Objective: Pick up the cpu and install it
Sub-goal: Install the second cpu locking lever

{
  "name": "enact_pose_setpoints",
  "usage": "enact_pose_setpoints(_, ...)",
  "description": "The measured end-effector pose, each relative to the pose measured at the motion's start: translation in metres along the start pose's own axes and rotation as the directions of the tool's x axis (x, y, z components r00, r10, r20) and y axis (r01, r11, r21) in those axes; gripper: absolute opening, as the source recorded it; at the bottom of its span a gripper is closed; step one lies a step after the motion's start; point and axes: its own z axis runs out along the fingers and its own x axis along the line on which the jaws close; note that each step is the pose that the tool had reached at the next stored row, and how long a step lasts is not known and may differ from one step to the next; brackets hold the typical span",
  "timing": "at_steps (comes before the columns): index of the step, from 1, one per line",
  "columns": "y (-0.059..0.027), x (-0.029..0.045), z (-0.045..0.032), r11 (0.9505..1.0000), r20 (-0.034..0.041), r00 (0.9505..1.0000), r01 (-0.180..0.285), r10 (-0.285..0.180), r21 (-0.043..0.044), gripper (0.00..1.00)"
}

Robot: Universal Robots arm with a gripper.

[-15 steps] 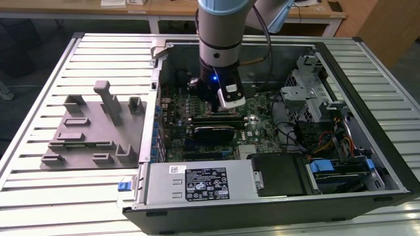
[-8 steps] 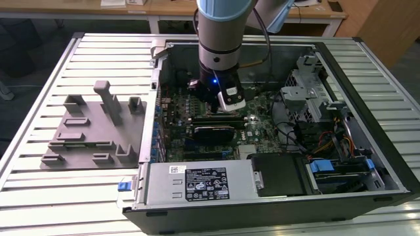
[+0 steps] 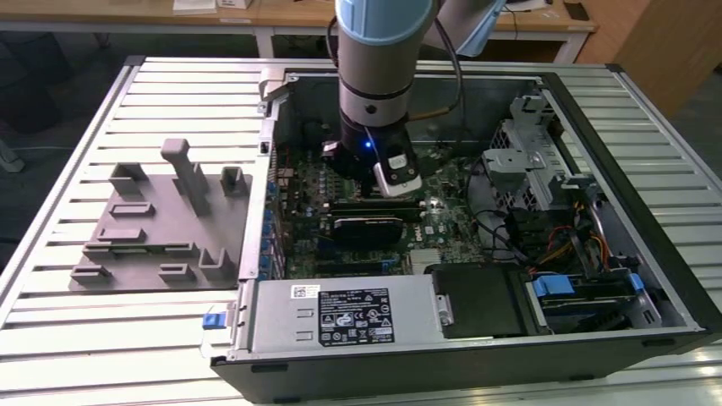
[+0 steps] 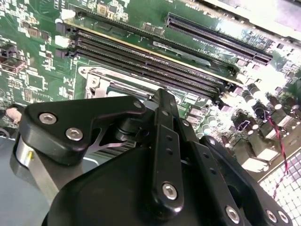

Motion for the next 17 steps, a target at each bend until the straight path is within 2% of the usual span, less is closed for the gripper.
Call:
enact_pose_setpoints(2, -0.0020, 0.0005, 0.0012, 1.0000, -0.0017, 1.0000, 0.005, -0.005, -0.0048, 0.11)
enact_pose_setpoints(6, -0.0068, 0.0020, 0.0032, 0.9999, -0.0032, 0.9999, 0.011, -0.011, -0.0082, 0.11)
enact_pose_setpoints(9, -0.0100, 0.0044, 0.0059, 0.9997, -0.0057, 0.9999, 0.013, -0.014, -0.0185, 0.11)
enact_pose_setpoints(12, -0.0121, 0.0055, 0.0074, 0.9990, -0.0103, 0.9998, 0.016, -0.016, -0.0412, 0.11)
enact_pose_setpoints(15, -0.0140, 0.0055, 0.0080, 0.9973, -0.0163, 0.9997, 0.016, -0.017, -0.0719, 0.11)
enact_pose_setpoints(17, -0.0159, 0.0053, 0.0084, 0.9964, -0.0187, 0.9997, 0.016, -0.018, -0.0835, 0.11)
